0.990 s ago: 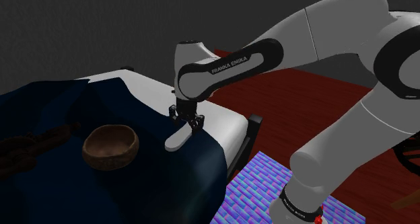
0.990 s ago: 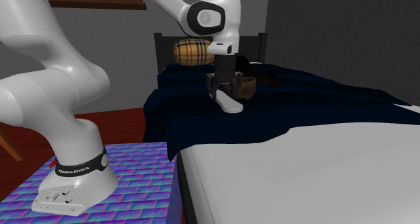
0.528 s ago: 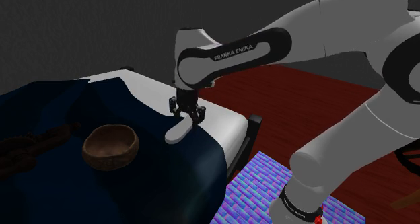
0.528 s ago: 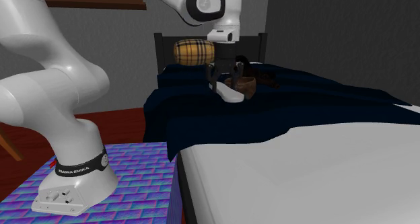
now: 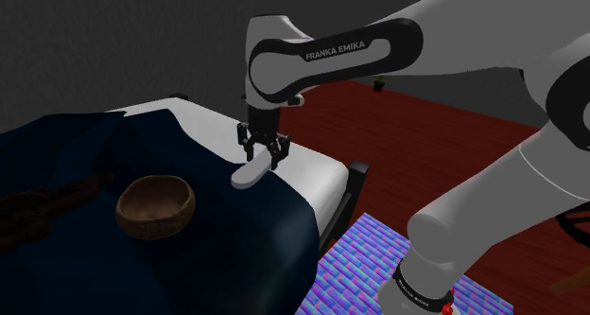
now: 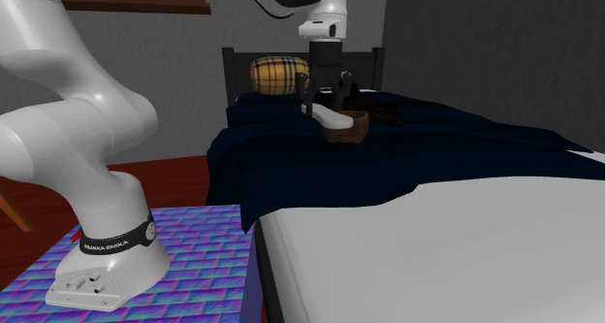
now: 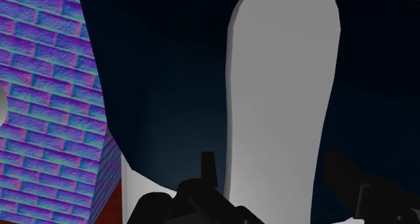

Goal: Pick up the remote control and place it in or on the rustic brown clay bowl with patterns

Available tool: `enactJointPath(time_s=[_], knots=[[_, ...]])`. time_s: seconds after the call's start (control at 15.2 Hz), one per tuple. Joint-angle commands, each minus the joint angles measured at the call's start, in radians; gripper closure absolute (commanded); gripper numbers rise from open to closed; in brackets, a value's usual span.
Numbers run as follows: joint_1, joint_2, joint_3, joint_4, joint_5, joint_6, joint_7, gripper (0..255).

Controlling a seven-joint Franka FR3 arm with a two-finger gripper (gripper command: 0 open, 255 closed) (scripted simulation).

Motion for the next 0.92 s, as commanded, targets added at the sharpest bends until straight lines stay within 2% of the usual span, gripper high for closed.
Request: enactJointPath(time_s=[0.0, 0.26, 0.4, 0.66, 0.86], knots=[[0.000, -0.011, -0.008, 0.019, 0.003, -0.030, -0.005, 255], [0.000, -0.020, -0.017, 0.057, 0.002, -0.076, -0.007, 255], [-0.004, 0.048, 0.032, 0.120, -0.027, -0.074, 0.057, 255], [-0.003, 0.208, 0.131, 0.260, -0.125, -0.080, 0.203, 255], [0.027, 0.355, 0.190, 0.382, -0.234, -0.101, 0.326, 255]])
